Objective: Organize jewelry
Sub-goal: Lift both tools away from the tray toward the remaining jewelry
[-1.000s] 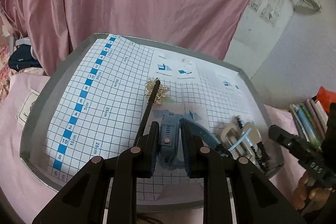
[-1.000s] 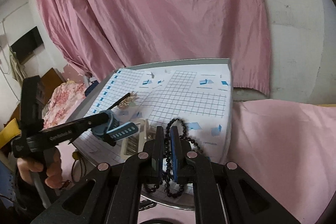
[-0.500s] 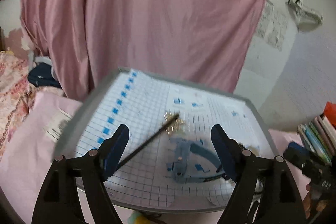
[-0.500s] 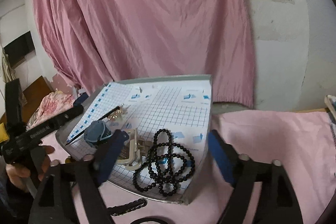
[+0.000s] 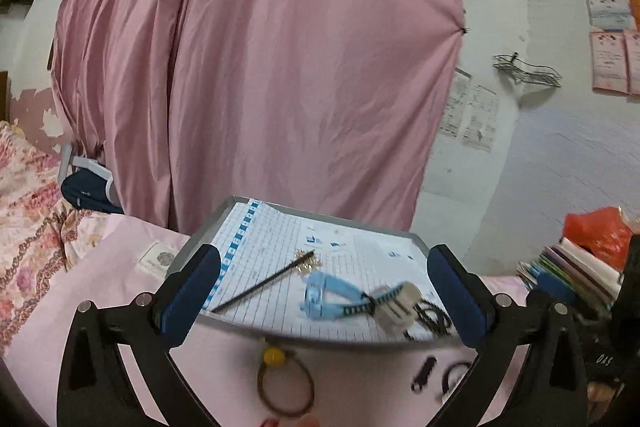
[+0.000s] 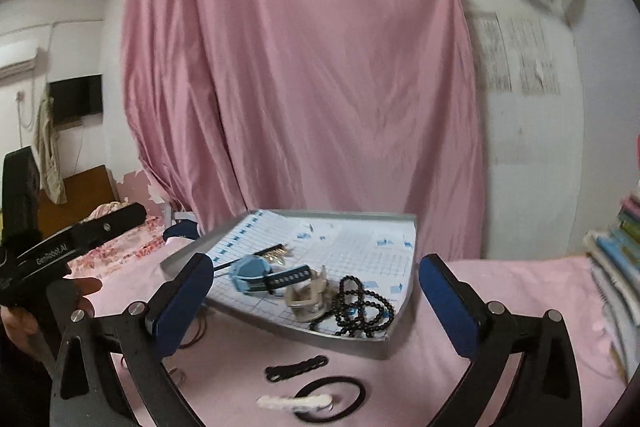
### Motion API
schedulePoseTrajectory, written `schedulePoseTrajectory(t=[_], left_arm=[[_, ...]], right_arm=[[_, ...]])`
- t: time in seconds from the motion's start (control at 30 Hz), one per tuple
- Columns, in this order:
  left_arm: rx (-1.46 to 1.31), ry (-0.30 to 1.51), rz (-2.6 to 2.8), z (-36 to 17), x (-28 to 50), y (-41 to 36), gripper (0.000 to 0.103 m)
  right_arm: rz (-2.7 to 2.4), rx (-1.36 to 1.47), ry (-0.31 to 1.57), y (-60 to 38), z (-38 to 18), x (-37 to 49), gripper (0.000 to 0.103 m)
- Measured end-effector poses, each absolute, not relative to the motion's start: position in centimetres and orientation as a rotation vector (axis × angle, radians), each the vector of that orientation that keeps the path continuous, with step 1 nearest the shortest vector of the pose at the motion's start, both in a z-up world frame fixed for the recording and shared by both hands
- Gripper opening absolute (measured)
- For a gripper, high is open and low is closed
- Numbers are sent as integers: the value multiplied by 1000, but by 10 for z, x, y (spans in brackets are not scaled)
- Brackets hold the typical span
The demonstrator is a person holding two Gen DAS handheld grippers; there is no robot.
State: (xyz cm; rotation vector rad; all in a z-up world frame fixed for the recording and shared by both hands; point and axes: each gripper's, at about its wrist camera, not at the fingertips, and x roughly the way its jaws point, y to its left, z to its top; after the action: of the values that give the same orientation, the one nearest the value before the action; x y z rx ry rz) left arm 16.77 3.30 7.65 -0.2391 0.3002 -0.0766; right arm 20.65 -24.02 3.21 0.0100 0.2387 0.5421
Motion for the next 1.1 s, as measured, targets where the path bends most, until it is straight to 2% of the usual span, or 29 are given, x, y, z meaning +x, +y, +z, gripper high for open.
schedulePoseTrajectory(t=[0.23, 0.57, 1.1], left_arm=[[-190, 272, -47, 69, 113, 29, 101], [-193, 334, -63, 37, 52, 33, 101], [-122, 455, -13, 1, 38, 19, 101]], right_arm=[[555, -3, 231, -240, 25, 164, 103], [514, -54, 261, -241, 0, 113, 103], [500, -56, 400, -245, -49, 101, 103]])
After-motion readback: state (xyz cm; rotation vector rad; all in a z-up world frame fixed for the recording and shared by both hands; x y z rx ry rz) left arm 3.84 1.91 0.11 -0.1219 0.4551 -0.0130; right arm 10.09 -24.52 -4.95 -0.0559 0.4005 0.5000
